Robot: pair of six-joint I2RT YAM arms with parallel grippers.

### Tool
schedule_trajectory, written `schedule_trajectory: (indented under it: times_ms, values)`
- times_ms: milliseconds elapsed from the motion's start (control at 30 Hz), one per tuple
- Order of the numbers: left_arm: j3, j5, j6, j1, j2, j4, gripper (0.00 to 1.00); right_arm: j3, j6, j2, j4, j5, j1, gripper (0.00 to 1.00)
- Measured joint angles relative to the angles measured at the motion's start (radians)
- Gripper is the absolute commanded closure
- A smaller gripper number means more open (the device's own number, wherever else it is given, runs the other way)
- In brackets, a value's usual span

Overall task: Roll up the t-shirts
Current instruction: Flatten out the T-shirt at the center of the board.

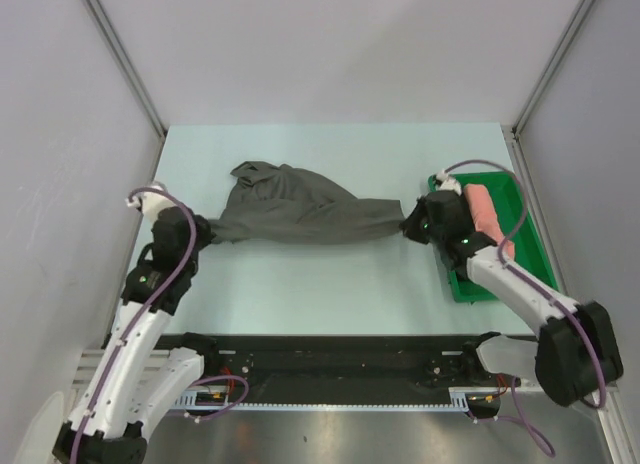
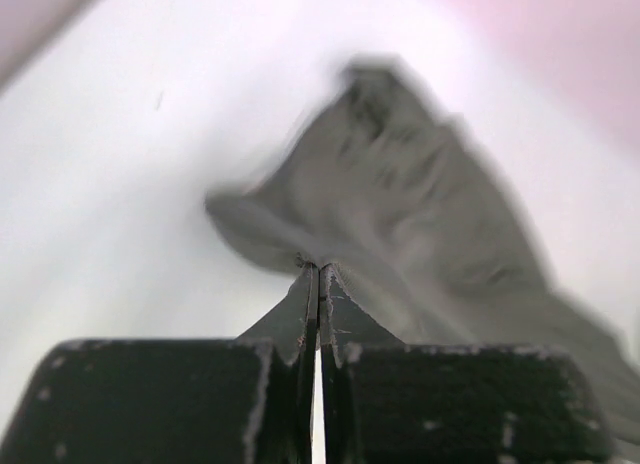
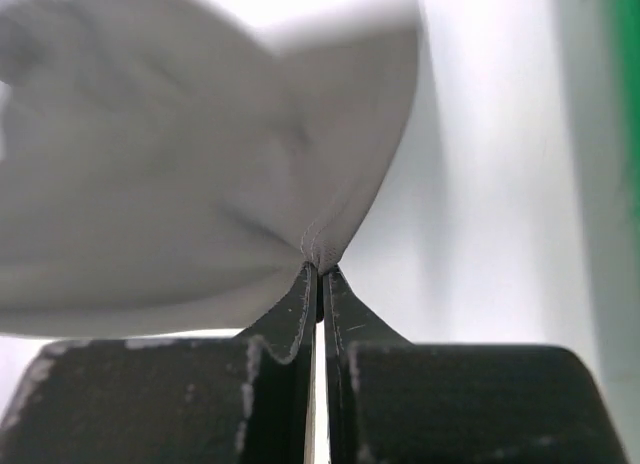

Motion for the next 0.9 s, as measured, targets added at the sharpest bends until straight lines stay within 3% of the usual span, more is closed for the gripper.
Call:
schedule_trajectory:
  times_ms: [300, 500, 733, 900]
  values:
    - [0.364, 0.03, 0.155, 0.0, -0.15, 0.11, 1.0, 0.323, -0.087, -0.333, -0.085, -0.048, -0.133, 1.0]
    - [0.581, 0.09, 0.179, 0.0, -0.167, 0.138, 1.0, 0.464, -0.104, -0.421, -0.124, -0.086, -0.152, 1.0]
    - [0.695, 0.09, 0.192, 0.0, -0.061, 0.214, 1.0, 0.519, -0.12, -0.38, -0.078, -0.12, -0.154, 1.0]
    - [0.686, 0.068, 0.206, 0.0, 0.142, 0.346, 1.0, 0.522, -0.125, -0.17, 0.077, -0.144, -0.176, 1.0]
